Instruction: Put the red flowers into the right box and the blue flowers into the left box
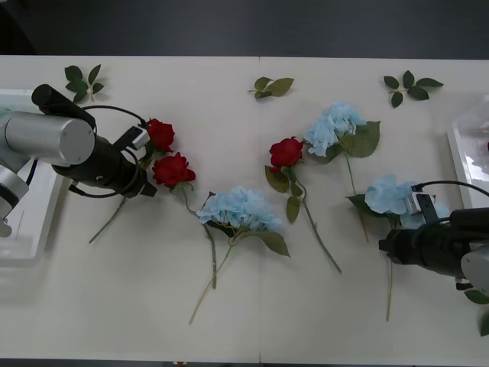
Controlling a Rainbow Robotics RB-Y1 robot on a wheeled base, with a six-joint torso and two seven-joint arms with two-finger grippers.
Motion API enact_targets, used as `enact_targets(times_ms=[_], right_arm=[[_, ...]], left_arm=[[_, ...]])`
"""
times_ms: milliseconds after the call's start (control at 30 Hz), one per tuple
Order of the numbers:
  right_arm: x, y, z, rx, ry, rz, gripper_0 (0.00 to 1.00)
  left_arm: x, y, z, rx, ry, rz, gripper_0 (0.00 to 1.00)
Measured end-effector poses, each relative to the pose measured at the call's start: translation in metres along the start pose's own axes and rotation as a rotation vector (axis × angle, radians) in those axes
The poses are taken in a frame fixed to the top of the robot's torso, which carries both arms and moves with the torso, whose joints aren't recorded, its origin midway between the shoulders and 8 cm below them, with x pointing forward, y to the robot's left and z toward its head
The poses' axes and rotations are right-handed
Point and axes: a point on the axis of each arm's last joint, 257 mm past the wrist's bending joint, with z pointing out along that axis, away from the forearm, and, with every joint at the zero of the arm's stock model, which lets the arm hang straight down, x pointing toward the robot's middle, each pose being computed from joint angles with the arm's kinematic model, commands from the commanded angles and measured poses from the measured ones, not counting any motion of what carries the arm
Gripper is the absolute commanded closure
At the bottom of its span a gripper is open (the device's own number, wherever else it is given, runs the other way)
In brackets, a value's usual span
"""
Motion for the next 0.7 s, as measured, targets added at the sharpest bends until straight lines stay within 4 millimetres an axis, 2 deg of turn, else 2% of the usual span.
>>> enact_targets(times_ms=[67,233,300,333,400,467,500,700], right_arm=[[-0.002,-0.003,0.000,0.013,-0.006,-0.015,0.71],[-0.004,-0.009,0.000,0.034,-0.016,-0.039,1.00],[-0.004,-0.009,0.000,0.034,-0.016,-0.039,1.00],[-0.004,-0.009,0.000,0.034,-0.016,-0.039,1.00],[-0.004,-0.009,0.000,0.034,-0.016,-0.039,1.00],[-0.005,-0.009,0.000,0.034,-0.017,-0.039,1.00],[-0.005,-0.009,0.000,0.034,-0.017,-0.039,1.00],[-0.008,-0.007,-0.001,0.032,-0.023,-0.041,1.00]], left_arm=[[0.001,0.001,0.001,-0.006,0.005,0.005,0.08],[0.012,-0.003,0.008,-0.015,0.038,0.032,0.13],[0.015,-0.006,0.011,-0.015,0.048,0.040,0.19],[0.015,-0.005,0.010,-0.020,0.049,0.043,0.26],[0.015,-0.003,0.010,-0.026,0.051,0.044,0.51],[0.015,-0.003,0.010,-0.026,0.051,0.032,0.81],[0.015,-0.003,0.010,-0.027,0.051,0.020,1.00],[0.015,-0.003,0.010,-0.028,0.050,-0.013,1.00]])
